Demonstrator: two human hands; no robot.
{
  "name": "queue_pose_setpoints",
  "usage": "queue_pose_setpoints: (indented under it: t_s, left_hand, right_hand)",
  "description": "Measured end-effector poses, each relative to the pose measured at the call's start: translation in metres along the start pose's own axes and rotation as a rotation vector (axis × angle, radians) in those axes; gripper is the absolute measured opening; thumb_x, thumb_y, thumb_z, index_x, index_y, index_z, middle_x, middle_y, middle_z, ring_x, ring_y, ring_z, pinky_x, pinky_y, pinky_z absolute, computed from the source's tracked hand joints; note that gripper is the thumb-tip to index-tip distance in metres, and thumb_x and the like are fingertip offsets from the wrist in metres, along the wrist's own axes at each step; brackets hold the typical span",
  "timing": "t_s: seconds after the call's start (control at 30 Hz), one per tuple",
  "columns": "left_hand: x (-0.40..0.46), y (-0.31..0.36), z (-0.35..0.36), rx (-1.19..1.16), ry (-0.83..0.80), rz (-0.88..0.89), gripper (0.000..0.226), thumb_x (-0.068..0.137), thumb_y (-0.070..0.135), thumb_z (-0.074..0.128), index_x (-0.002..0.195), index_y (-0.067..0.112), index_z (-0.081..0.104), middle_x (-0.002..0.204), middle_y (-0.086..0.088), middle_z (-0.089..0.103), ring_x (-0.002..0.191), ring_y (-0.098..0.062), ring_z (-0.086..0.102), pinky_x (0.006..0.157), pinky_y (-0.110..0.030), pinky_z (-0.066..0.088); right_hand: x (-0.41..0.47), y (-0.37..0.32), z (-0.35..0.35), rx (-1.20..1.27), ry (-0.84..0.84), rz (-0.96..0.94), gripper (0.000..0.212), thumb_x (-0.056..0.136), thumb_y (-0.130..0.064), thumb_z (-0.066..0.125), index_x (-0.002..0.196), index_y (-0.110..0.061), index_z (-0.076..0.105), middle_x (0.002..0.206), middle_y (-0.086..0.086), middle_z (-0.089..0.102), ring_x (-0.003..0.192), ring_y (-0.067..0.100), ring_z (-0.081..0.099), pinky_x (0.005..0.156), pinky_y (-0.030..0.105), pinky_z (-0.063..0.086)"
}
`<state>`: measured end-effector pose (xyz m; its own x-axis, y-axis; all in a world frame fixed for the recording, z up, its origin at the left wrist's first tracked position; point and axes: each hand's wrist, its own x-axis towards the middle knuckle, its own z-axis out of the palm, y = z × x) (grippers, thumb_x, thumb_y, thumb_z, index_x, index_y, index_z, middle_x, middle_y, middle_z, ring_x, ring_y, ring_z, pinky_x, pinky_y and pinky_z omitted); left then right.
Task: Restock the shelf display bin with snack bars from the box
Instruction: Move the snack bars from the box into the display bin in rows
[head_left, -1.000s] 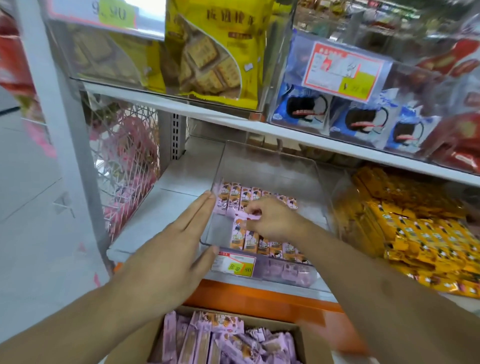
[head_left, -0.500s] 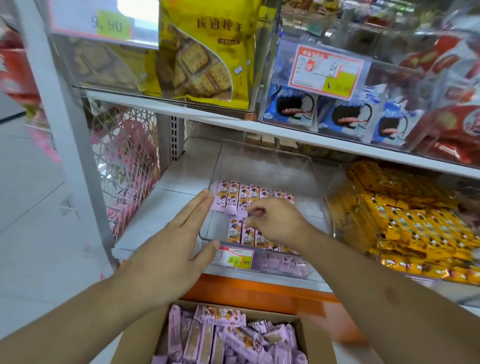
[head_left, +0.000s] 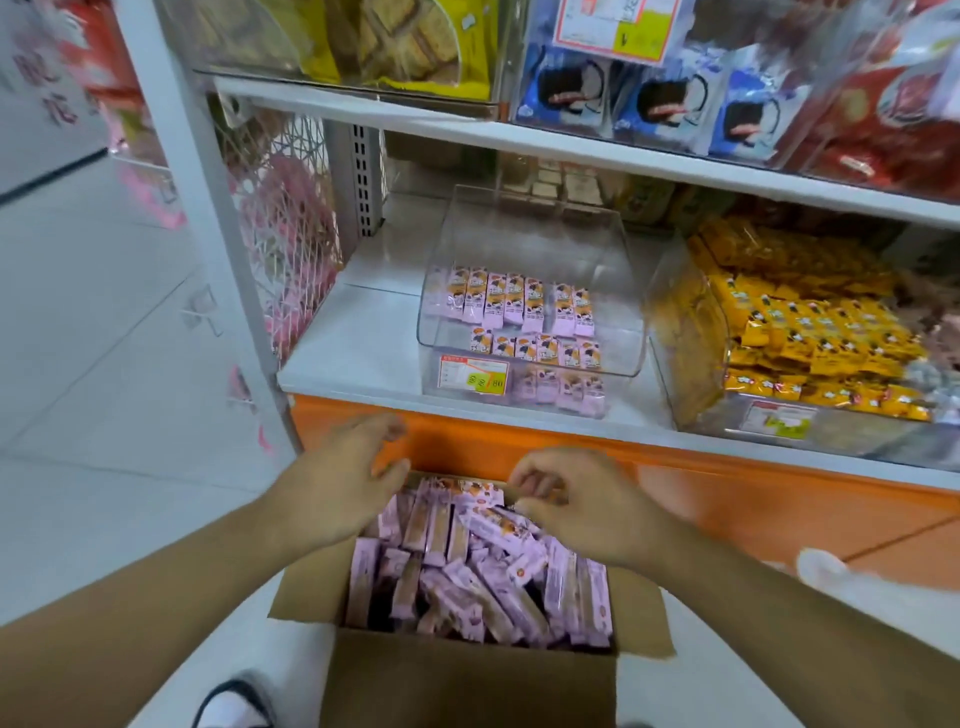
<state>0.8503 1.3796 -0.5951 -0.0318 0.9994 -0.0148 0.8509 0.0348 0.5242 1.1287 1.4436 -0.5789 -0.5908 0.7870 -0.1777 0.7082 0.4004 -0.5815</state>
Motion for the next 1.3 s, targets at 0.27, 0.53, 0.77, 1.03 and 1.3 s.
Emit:
queue_pose_setpoints:
  t_s: [0.27, 0.53, 0.77, 1.03, 1.3]
  left_hand:
    - [-0.004, -0.058, 0.075, 0.096, -0.292, -0.021, 0.05, 0.09, 0.034, 0.075, 0.139, 0.03, 0.063, 0.142, 0.01, 0.058, 0.126, -0.007, 0.055, 0.103, -0.005, 0.032]
    - [0.01, -0.085, 0.124, 0.181, -0.214, -0.074, 0.052, 0.081, 0.039, 0.083, 0.13, 0.039, 0.067, 0.139, 0.019, 0.055, 0.127, -0.008, 0.053, 0.111, -0.032, 0.046]
    - [0.004, -0.076, 0.117, 0.047, -0.171, -0.12, 0.03, 0.089, 0.027, 0.077, 0.118, 0.036, 0.072, 0.125, 0.02, 0.06, 0.113, -0.005, 0.058, 0.099, -0.026, 0.051]
    - [0.007, -0.024, 0.046, -0.336, -0.166, -0.164, 0.006, 0.096, 0.037, 0.071, 0.101, 0.034, 0.072, 0.093, 0.014, 0.075, 0.086, -0.007, 0.07, 0.09, -0.033, 0.058]
    - [-0.014, 0.094, -0.058, -0.879, -0.104, -0.187, 0.031, 0.098, 0.041, 0.066, 0.098, 0.01, 0.069, 0.081, -0.017, 0.076, 0.073, -0.031, 0.07, 0.067, -0.036, 0.051]
  right_hand:
    - [0.006, 0.08, 0.1, -0.307, -0.2, 0.018, 0.04, 0.093, -0.027, 0.069, 0.131, -0.036, 0.066, 0.136, -0.013, 0.057, 0.132, 0.013, 0.044, 0.113, 0.037, 0.041]
    - [0.01, 0.104, 0.13, -0.441, -0.119, -0.046, 0.038, 0.09, -0.029, 0.074, 0.126, -0.036, 0.069, 0.125, -0.015, 0.055, 0.121, 0.013, 0.044, 0.098, 0.033, 0.048]
    - [0.017, 0.073, 0.102, -0.076, -0.039, 0.095, 0.036, 0.09, -0.036, 0.079, 0.125, -0.03, 0.073, 0.12, -0.021, 0.053, 0.117, 0.004, 0.049, 0.104, 0.027, 0.045]
    - [0.004, 0.005, 0.009, 0.33, 0.009, 0.182, 0.034, 0.096, -0.029, 0.075, 0.072, -0.016, 0.056, 0.067, -0.005, 0.047, 0.063, 0.006, 0.048, 0.07, 0.031, 0.041]
    - [-0.042, -0.052, -0.072, 0.596, 0.123, 0.066, 0.028, 0.099, -0.032, 0.072, 0.094, -0.004, 0.071, 0.085, 0.008, 0.07, 0.077, 0.014, 0.064, 0.077, 0.028, 0.051]
